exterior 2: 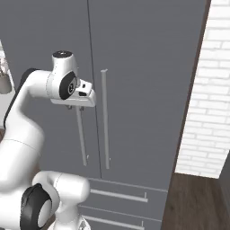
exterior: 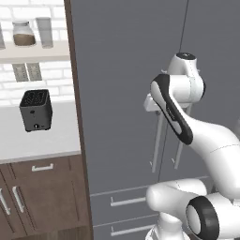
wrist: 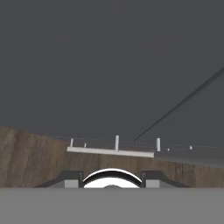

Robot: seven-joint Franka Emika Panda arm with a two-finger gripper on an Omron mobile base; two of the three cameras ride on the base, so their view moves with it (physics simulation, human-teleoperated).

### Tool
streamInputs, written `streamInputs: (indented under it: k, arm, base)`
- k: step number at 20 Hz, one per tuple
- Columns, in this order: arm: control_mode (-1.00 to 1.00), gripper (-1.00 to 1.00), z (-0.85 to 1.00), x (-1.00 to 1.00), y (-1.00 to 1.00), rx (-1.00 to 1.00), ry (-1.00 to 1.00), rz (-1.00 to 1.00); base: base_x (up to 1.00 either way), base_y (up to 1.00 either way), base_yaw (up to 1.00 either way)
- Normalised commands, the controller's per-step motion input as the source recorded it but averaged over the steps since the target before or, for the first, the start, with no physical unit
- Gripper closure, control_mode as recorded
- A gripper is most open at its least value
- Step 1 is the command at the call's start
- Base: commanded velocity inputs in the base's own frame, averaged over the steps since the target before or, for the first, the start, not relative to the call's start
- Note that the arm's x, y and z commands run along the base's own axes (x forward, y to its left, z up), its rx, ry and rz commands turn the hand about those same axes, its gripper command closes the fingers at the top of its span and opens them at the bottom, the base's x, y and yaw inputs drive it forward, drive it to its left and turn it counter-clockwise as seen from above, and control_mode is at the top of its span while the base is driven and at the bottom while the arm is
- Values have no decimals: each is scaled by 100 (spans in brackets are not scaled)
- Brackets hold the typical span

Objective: Take the strawberry from the fridge and place it on top of the pancake, located on the dining counter.

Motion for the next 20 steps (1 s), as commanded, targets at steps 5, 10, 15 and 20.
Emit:
streamInputs:
  k: [5,10,15,20]
  arm:
    - [100,-100,0,0,0,0,0,0]
    - [100,-100,0,0,0,0,0,0]
    - [100,-100,0,0,0,0,0,0]
    - [100,-100,0,0,0,0,0,0]
  base:
    - [-2,0,0]
    - [-37,0,-2]
    - [-68,-18,-5]
    - [-58,-40,-4]
